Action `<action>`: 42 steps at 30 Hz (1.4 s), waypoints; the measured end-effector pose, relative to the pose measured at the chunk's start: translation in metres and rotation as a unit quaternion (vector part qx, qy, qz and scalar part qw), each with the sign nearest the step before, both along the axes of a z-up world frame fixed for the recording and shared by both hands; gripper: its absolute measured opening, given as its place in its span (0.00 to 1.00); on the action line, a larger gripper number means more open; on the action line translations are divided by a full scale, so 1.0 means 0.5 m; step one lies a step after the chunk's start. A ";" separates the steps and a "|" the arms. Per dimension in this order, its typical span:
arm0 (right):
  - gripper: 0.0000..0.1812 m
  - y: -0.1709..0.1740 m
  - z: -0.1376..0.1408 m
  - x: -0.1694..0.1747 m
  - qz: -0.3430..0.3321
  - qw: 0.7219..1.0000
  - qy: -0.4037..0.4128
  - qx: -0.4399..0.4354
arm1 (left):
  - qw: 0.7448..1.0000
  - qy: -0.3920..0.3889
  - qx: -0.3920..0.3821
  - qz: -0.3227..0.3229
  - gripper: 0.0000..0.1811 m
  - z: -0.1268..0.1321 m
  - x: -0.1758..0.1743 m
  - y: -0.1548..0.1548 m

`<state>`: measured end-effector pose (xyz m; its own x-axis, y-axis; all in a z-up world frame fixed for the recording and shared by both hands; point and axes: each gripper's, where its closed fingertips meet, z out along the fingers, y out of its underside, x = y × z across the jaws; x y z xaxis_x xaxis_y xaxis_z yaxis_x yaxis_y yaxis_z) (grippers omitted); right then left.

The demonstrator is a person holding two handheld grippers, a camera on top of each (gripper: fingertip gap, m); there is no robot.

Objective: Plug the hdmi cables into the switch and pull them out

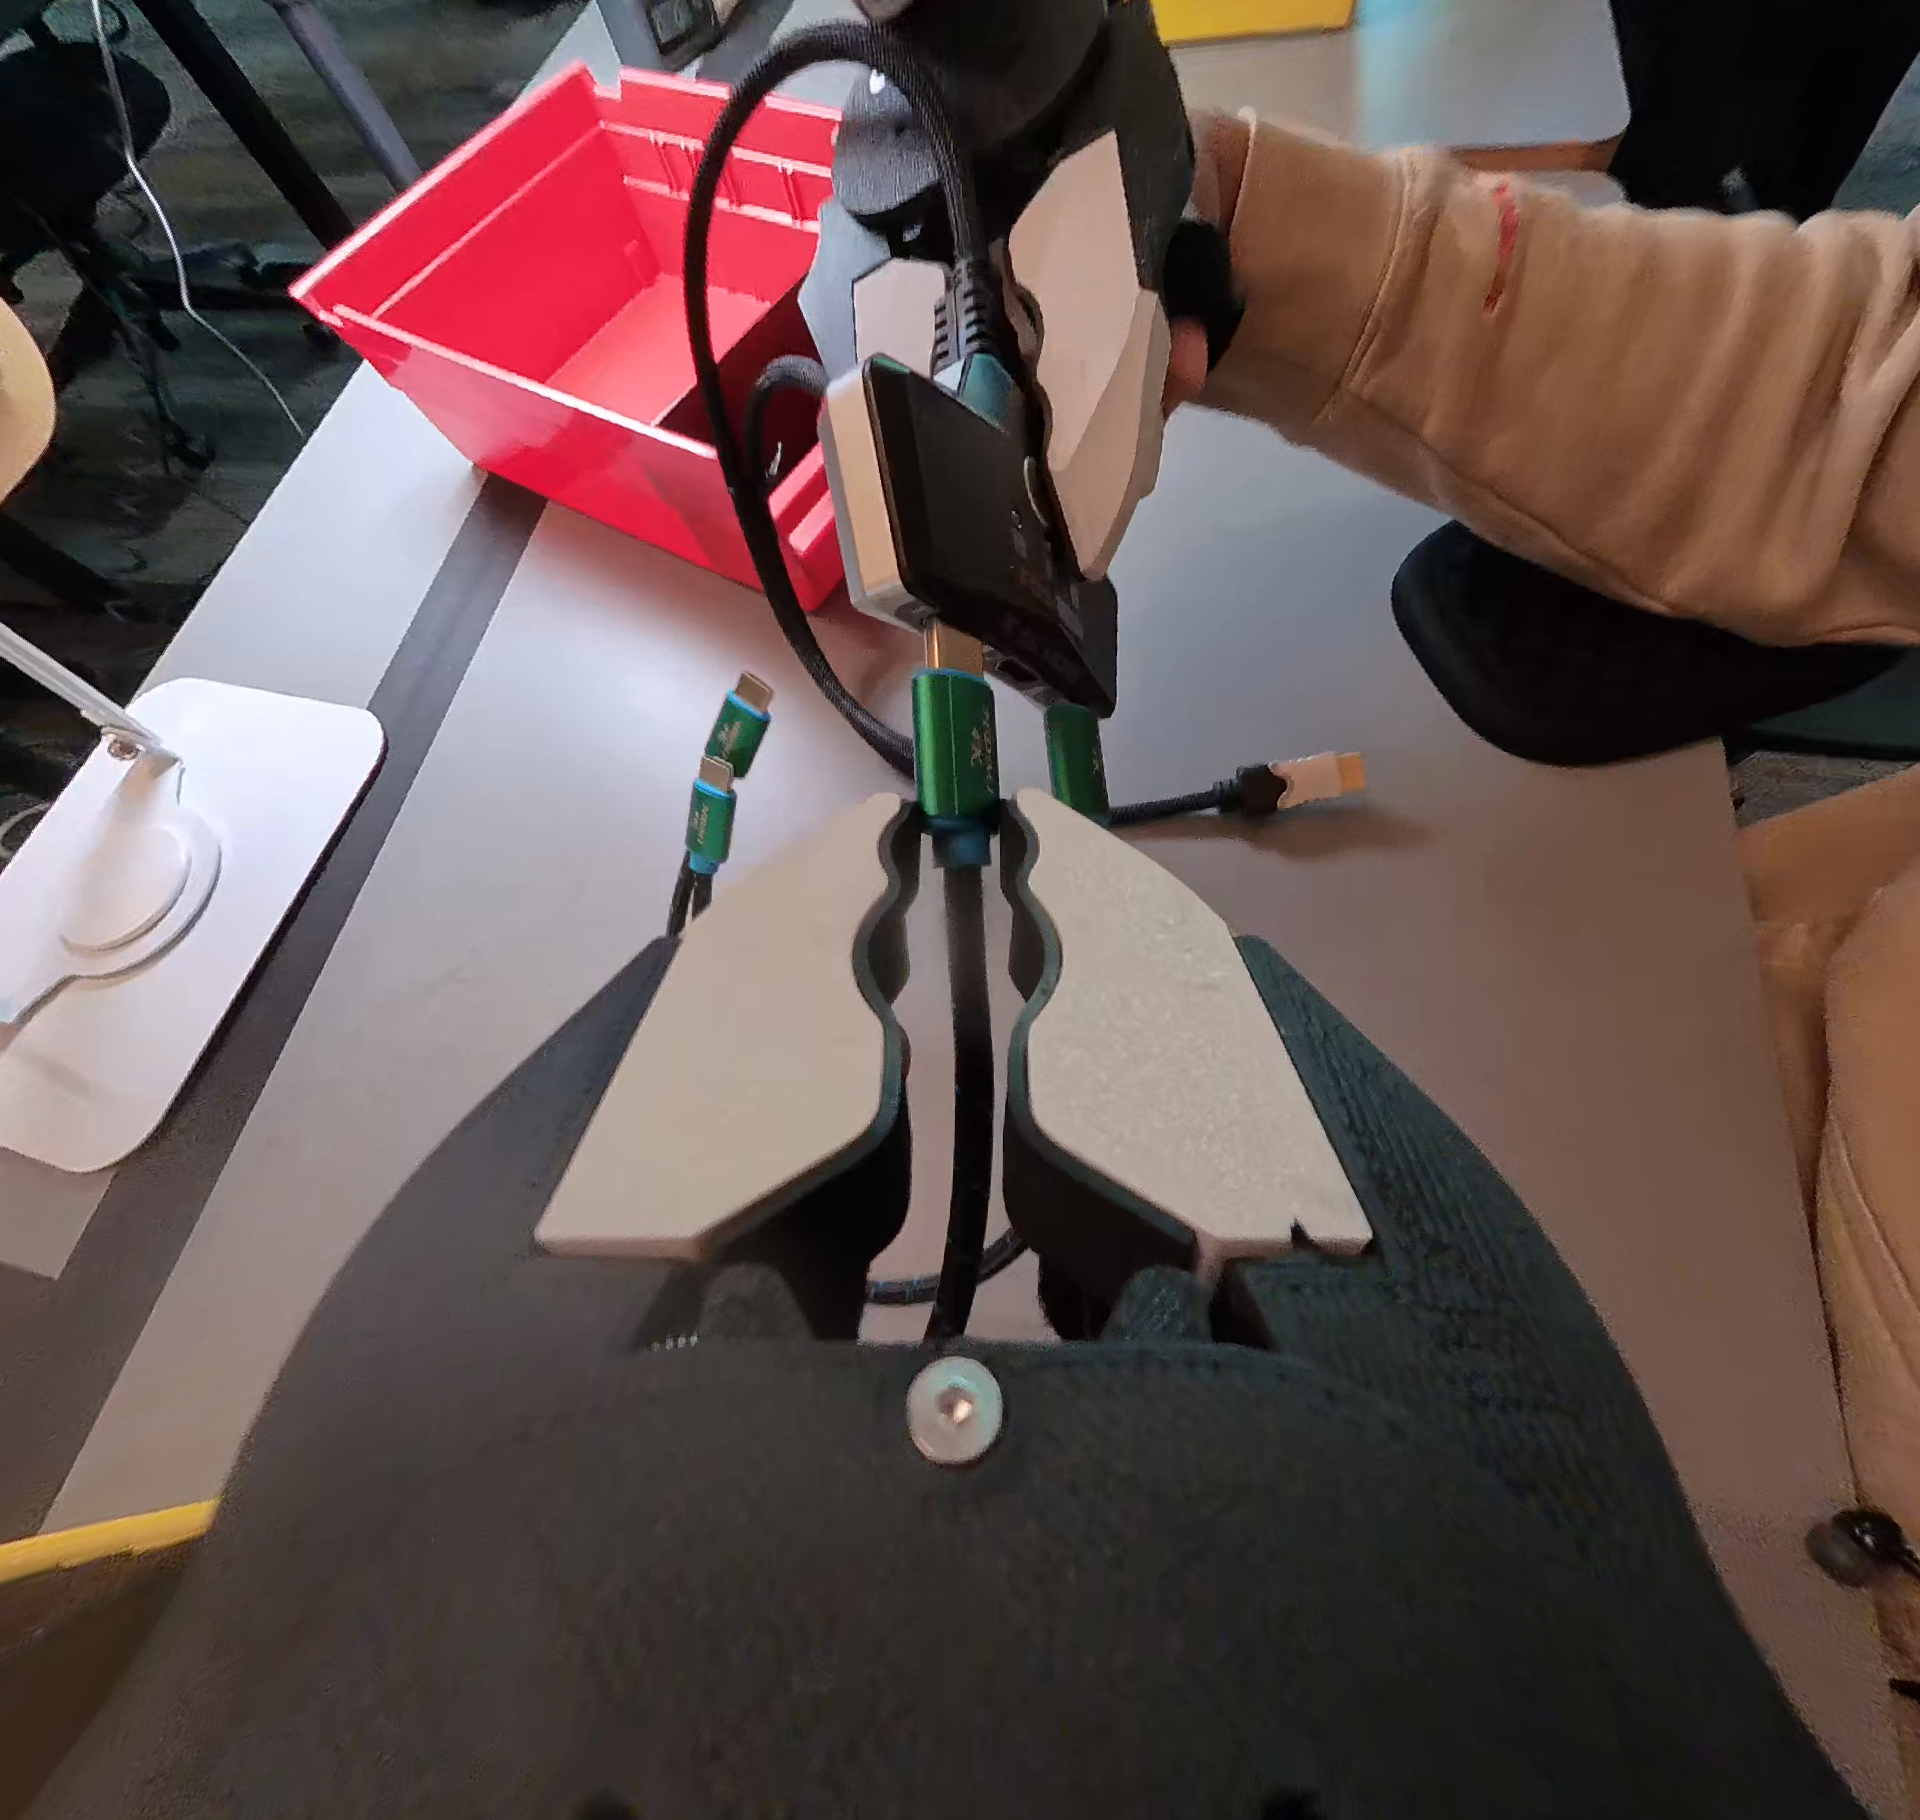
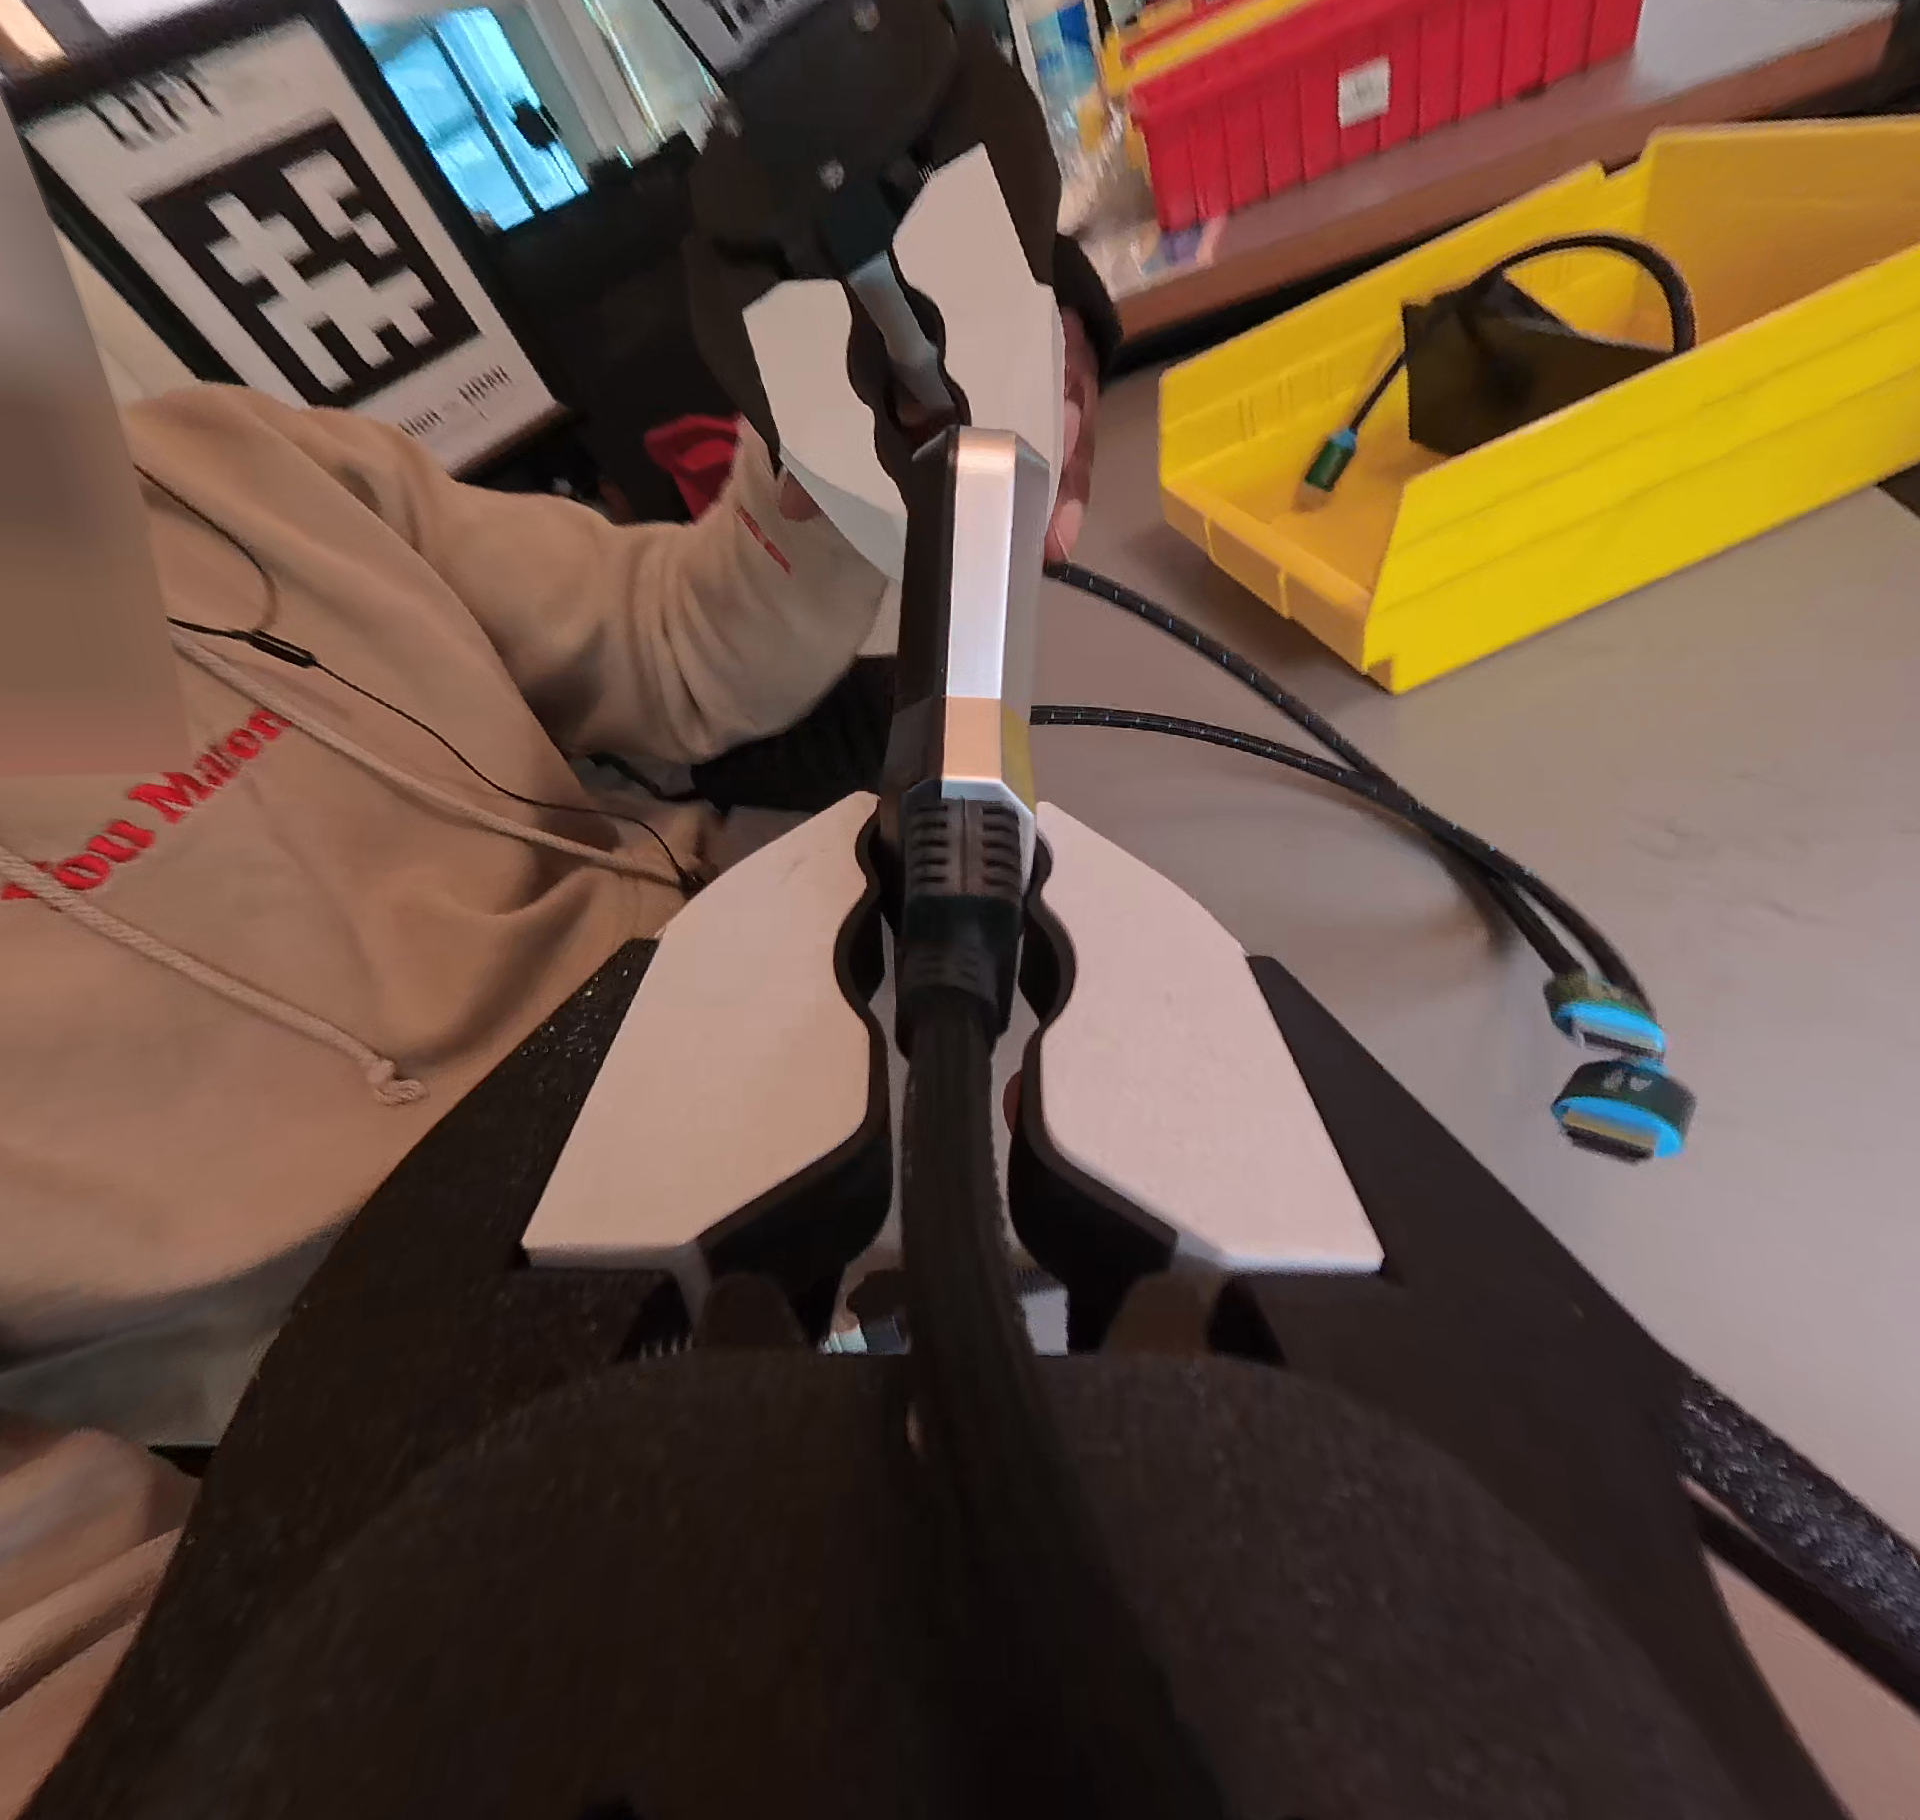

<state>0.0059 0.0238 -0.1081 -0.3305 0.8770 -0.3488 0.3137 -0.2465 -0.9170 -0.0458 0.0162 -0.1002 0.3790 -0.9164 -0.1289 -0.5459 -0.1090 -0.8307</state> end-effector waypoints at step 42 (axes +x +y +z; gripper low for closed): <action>0.15 0.037 0.002 -0.038 -0.092 0.994 -0.009 0.053 | 0.994 -0.073 -0.072 -0.021 0.07 -0.035 0.005 0.021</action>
<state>-0.0131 0.0424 -0.1073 -0.1555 0.9540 -0.2564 0.2889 -0.2042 -0.9353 -0.0430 0.0268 -0.1179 0.3443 -0.9370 0.0584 -0.4271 -0.2118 -0.8791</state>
